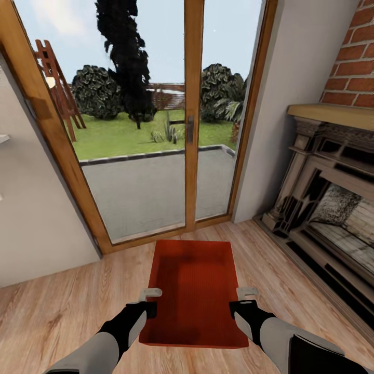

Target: Move the two storage containers from the living room to the garage. In the garage, place one container on the floor and stack the other container on top of it (either order is fine).

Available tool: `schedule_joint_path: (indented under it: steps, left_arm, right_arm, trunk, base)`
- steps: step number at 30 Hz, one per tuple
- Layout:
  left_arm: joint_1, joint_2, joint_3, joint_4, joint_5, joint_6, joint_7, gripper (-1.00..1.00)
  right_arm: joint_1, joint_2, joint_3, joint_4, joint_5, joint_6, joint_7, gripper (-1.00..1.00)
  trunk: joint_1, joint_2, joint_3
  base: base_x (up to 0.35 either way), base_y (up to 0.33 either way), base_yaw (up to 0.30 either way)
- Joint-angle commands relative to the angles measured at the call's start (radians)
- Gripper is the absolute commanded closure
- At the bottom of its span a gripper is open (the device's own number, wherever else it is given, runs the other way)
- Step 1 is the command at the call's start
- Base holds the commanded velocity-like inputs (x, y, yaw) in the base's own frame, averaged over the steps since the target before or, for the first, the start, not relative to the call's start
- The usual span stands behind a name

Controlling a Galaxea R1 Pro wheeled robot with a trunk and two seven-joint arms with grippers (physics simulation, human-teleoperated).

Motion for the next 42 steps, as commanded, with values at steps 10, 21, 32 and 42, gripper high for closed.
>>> schedule_joint_path:
  steps: [10, 21, 32, 42]
  left_arm:
    - [0.0, -0.001, 0.007, 0.001, -0.018, 0.005, 0.017, 1.0]
    - [0.0, 0.0, 0.006, 0.002, -0.018, 0.004, 0.017, 1.0]
    - [0.001, 0.0, 0.006, 0.0, -0.018, 0.003, 0.016, 1.0]
    - [0.001, 0.0, 0.006, 0.0, -0.018, 0.003, 0.017, 1.0]
  right_arm:
    - [-0.001, 0.001, -0.015, -0.002, 0.001, -0.062, 0.003, 1.0]
    - [-0.001, 0.001, -0.015, -0.002, 0.001, -0.062, 0.003, 1.0]
    - [-0.001, 0.001, -0.015, -0.002, 0.001, -0.062, 0.003, 1.0]
    - [-0.001, 0.001, -0.015, -0.002, 0.001, -0.062, 0.003, 1.0]
  trunk:
    - [0.001, -0.002, 0.014]
    - [0.001, -0.002, 0.032]
    - [0.001, -0.002, 0.049]
    - [0.001, -0.002, 0.065]
  base:
    - [0.0, 0.0, 0.0]
    - [0.0, 0.0, 0.0]
    - [0.0, 0.0, 0.0]
    - [0.0, 0.0, 0.0]
